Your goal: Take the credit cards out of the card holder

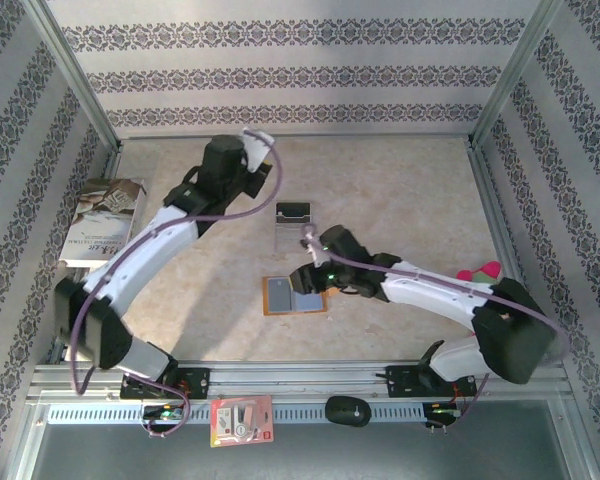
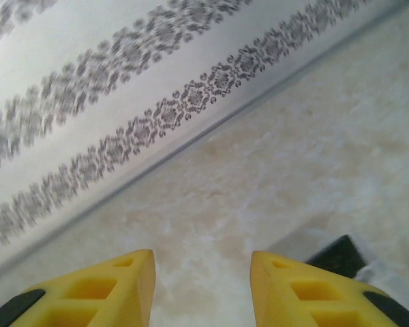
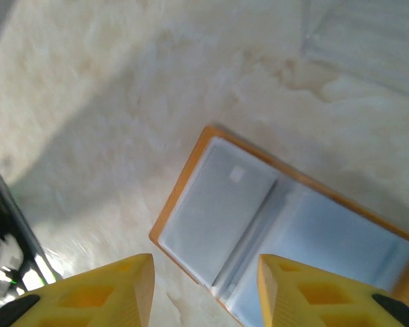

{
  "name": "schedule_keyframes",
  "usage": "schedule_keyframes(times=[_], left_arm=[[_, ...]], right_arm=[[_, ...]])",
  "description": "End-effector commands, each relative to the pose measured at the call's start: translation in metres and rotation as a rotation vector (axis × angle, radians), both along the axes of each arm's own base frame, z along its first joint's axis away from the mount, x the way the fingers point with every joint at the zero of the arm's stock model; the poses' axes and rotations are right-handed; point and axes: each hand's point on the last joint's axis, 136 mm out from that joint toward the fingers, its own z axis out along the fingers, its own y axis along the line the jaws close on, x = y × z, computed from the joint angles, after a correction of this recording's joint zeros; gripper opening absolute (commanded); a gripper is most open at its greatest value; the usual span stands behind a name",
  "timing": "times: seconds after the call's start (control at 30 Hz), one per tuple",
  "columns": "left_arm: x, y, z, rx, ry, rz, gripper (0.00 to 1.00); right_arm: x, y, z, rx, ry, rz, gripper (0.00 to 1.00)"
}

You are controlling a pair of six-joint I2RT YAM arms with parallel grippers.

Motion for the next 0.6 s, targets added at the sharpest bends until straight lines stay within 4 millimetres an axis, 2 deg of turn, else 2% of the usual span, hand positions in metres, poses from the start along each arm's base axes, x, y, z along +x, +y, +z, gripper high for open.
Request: schedule_keyframes(times=[0.0,0.03,0.1,0.13,0.23,0.4,0.57], left_arm=[[-0.031,0.032,-0.047,-0.33,0.194,0.238,0.41],[-0.041,0.037,-0.054,-0.387,0.217,0.261,0.41],[-0.067,0.057,-0.084,-0.491,0.274,0.347,0.42],[-0.076,0.063,-0.093,-0.531,0.291,0.372,0.42],[-0.108,0.08,-0.126,-0.599,0.339,0.435,0.41],[-0.14,0.092,-0.151,-0.637,0.387,0.477,0.4],[-0.154,0.095,-0.165,-0.652,0.417,0.482,0.4]], right_arm=[[-0.002,-0.001,-0.021,-0.208,-0.097,0.06,0.45],[-0.005,0.004,-0.025,-0.236,-0.112,0.082,0.45],[-0.009,0.016,-0.03,-0.285,-0.146,0.13,0.47],[-0.01,0.021,-0.032,-0.301,-0.151,0.148,0.47],[-0.015,0.032,-0.045,-0.353,-0.162,0.192,0.48],[-0.02,0.044,-0.061,-0.463,-0.226,0.25,0.49],[-0.02,0.045,-0.077,-0.523,-0.226,0.267,0.48]])
